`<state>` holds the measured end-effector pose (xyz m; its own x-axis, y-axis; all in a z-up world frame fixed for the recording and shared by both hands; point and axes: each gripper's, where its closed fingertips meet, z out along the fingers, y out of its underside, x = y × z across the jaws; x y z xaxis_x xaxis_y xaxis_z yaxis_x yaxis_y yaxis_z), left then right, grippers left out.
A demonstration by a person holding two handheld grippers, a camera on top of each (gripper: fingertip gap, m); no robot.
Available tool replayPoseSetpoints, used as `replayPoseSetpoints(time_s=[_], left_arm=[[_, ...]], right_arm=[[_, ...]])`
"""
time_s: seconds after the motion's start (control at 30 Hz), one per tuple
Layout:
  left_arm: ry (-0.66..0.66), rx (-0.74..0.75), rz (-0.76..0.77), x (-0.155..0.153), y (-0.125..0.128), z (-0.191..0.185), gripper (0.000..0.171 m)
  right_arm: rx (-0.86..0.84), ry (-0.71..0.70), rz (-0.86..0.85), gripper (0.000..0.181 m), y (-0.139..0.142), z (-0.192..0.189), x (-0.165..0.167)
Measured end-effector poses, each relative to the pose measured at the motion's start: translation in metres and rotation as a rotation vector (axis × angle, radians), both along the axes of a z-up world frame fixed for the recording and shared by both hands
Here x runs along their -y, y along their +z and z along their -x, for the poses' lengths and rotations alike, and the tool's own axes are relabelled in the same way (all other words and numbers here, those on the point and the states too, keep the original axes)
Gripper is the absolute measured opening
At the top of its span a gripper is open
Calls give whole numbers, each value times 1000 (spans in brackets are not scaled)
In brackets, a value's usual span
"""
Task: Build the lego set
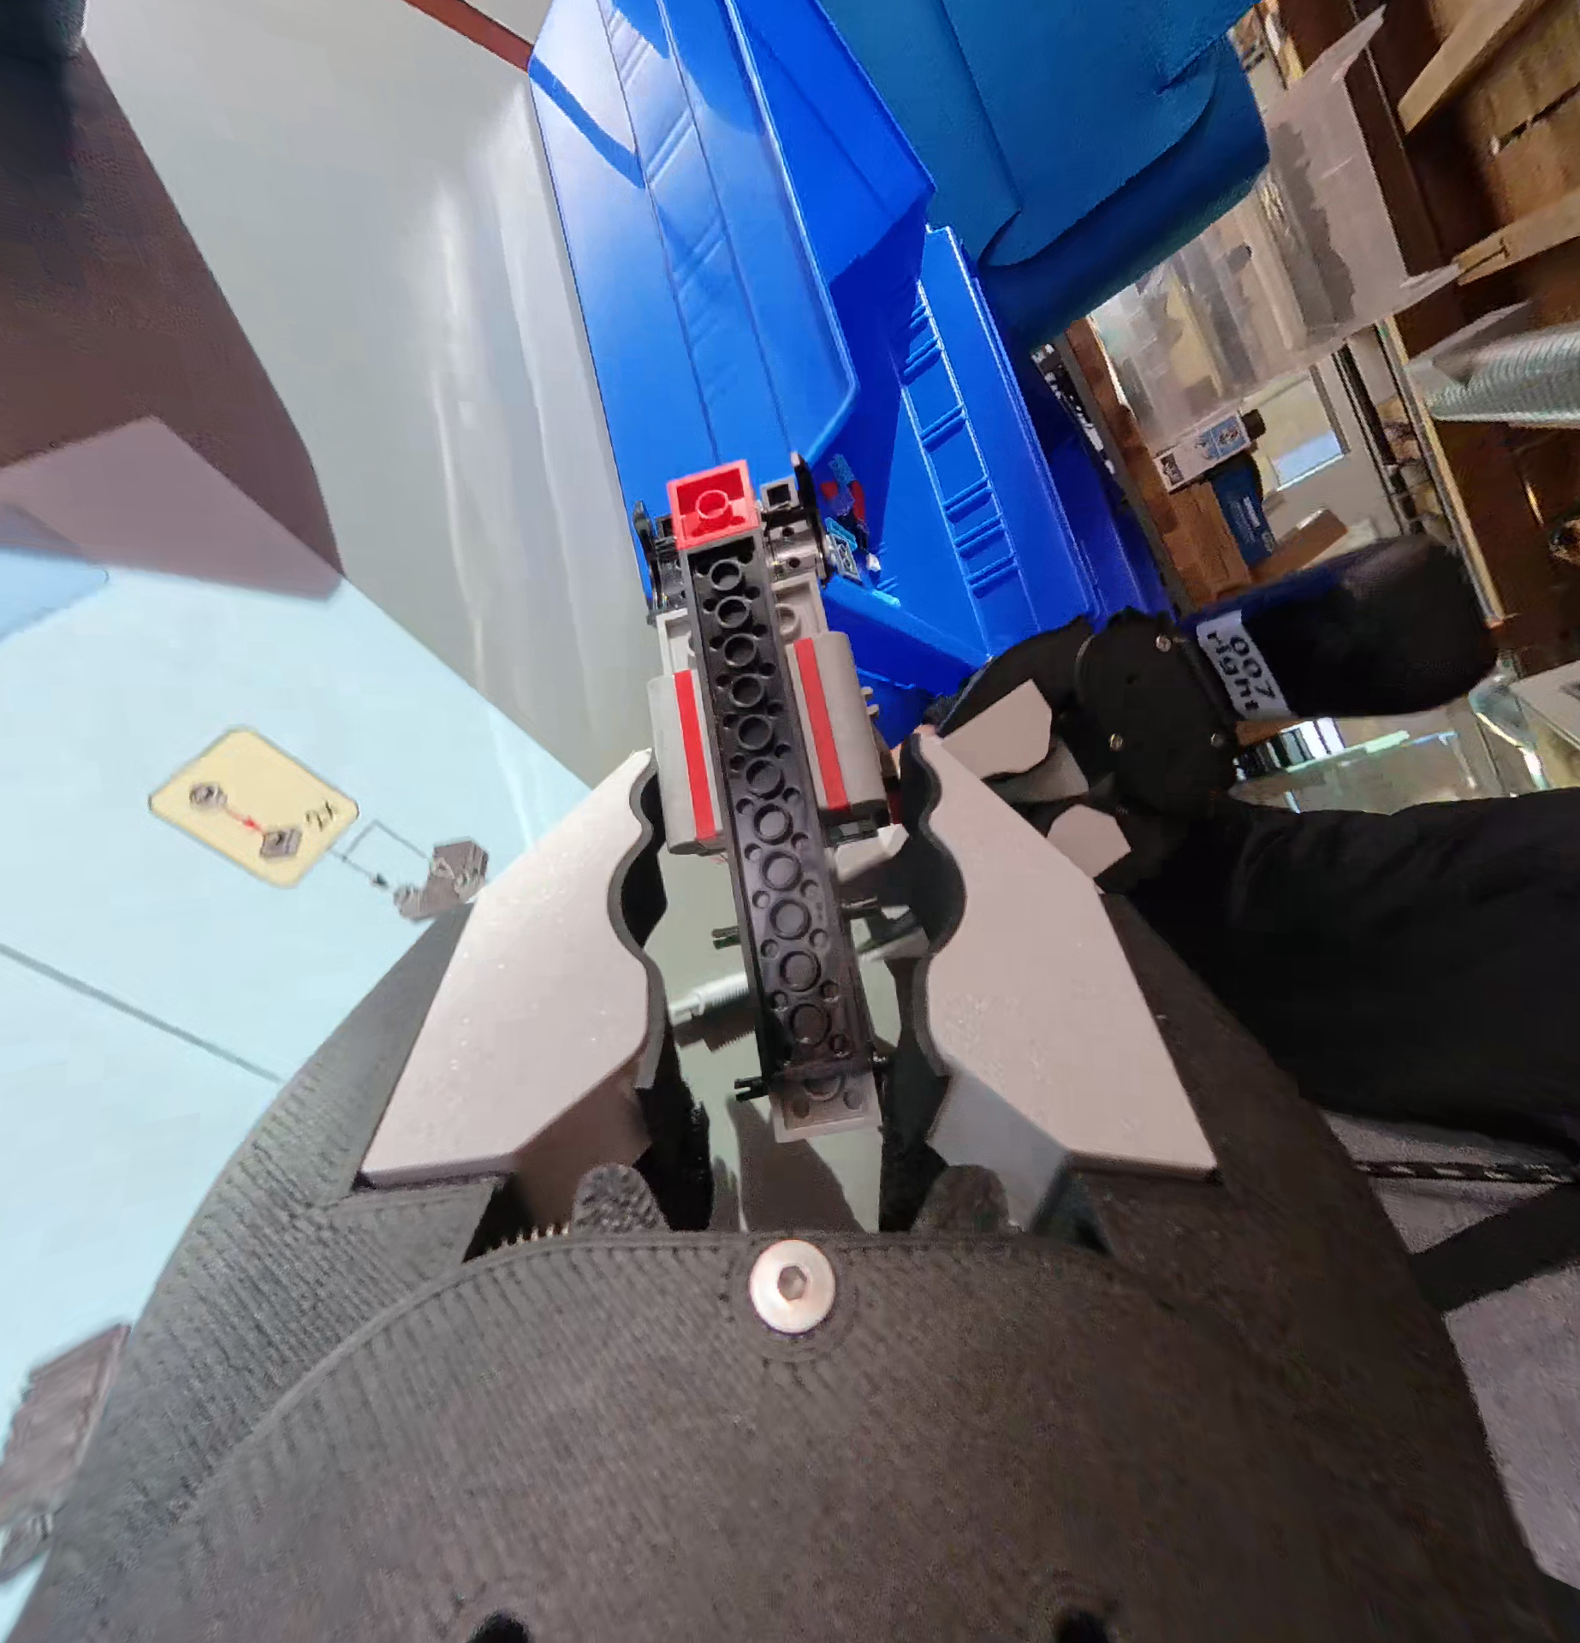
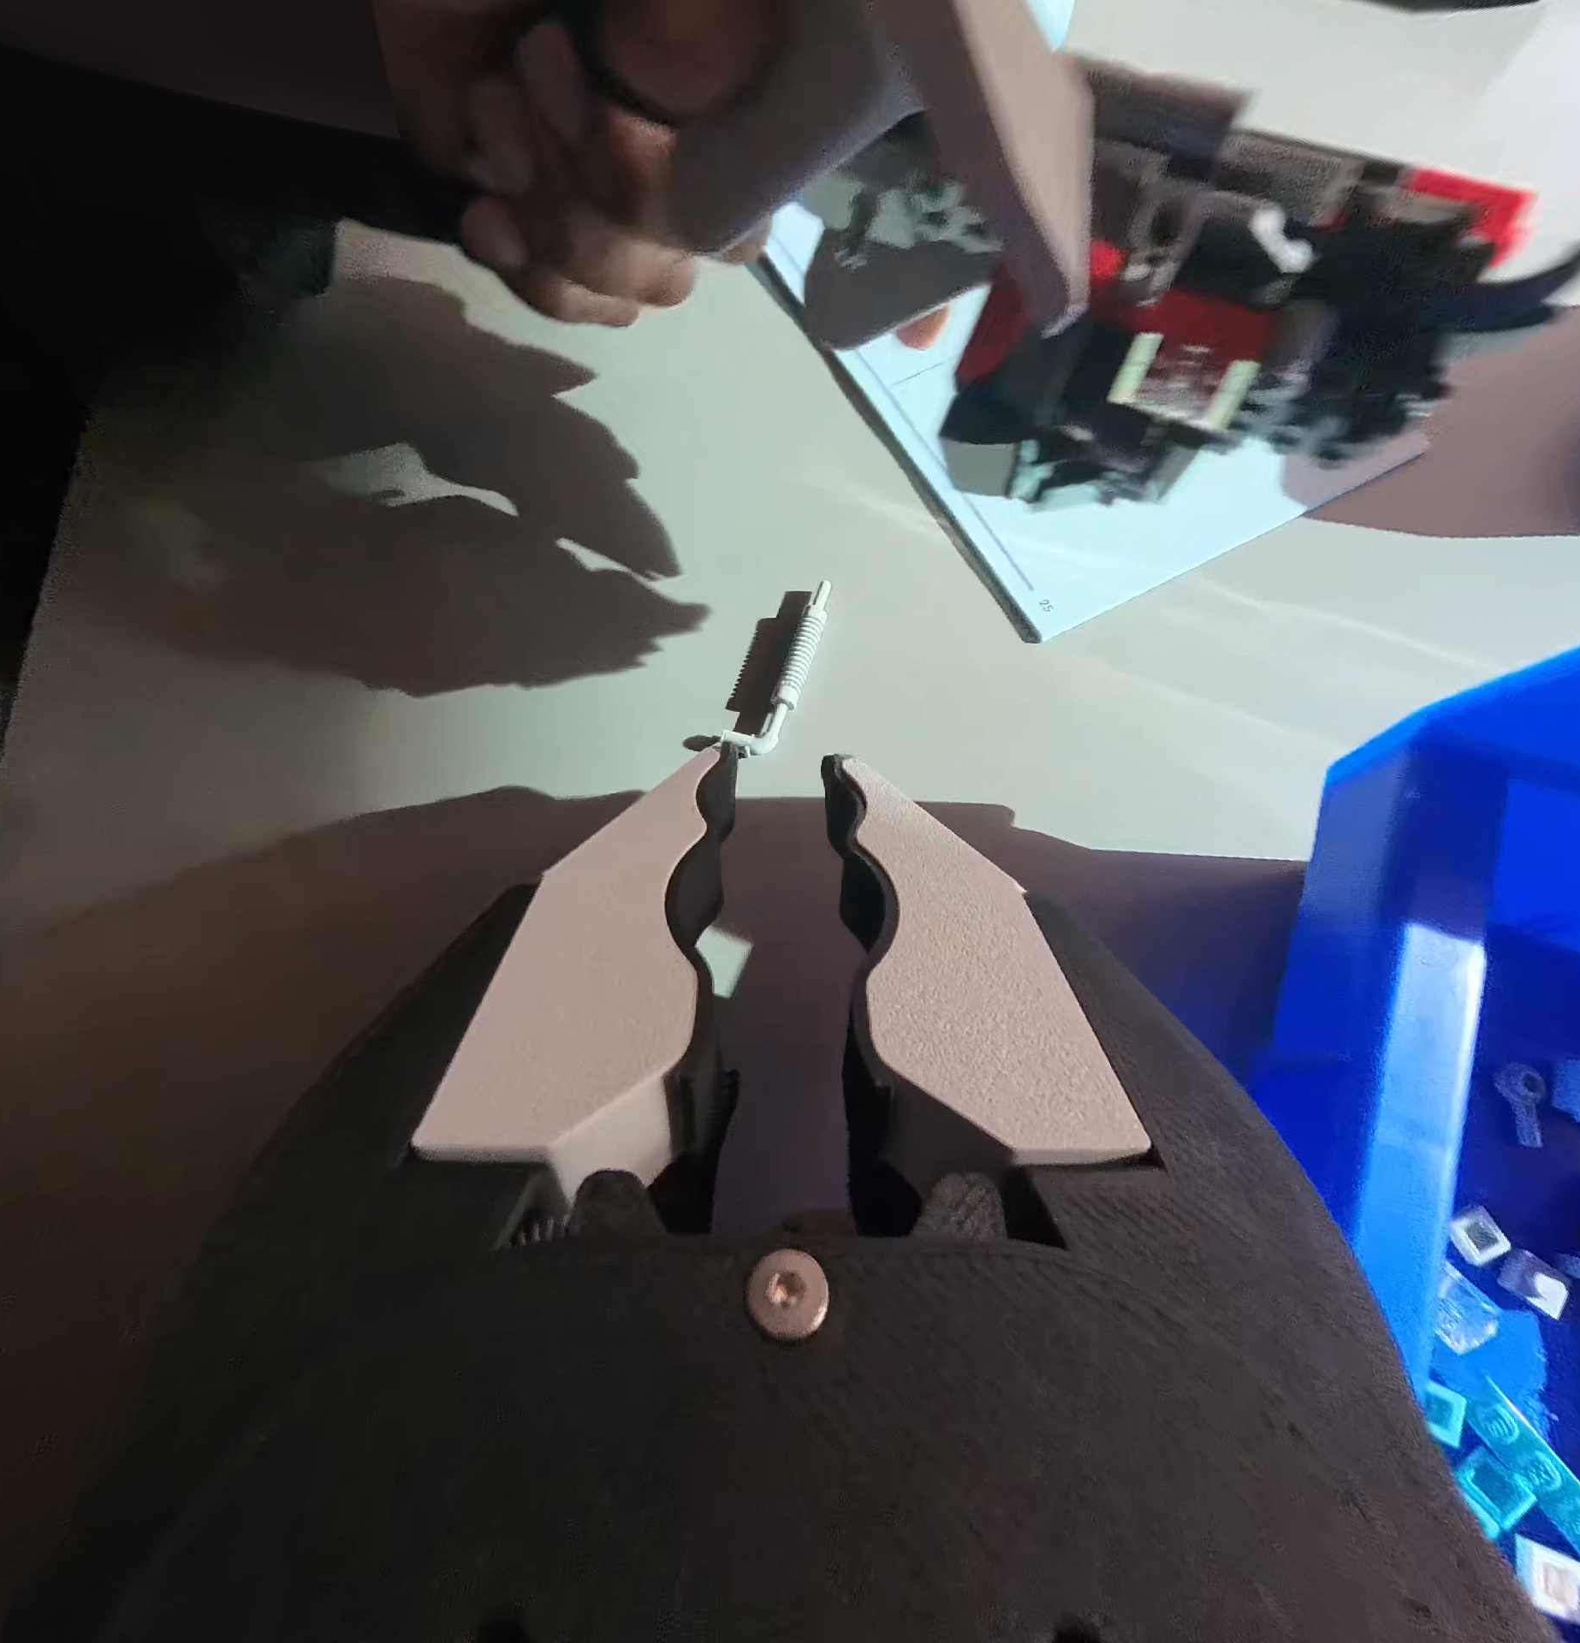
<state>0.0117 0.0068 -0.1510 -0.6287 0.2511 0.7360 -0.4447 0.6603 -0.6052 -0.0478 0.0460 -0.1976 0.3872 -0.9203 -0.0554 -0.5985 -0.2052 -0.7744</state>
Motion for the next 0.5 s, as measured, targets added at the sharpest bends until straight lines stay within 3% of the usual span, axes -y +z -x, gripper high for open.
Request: replayPoseSetpoints(time_s=[0.17, 0.37, 0.5], left_arm=[[-89, -149, -45, 13, -7, 12, 53], [-89, -171, -73, 15, -20, 14, 53], [-88, -172, -75, 14, -23, 16, 53]], right_arm=[[-7, -2, -19, 21, -6, -5, -2], [-62, 40, 40, 25, -19, -5, -7], [-95, 96, -41, 28, -17, -7, -26]])
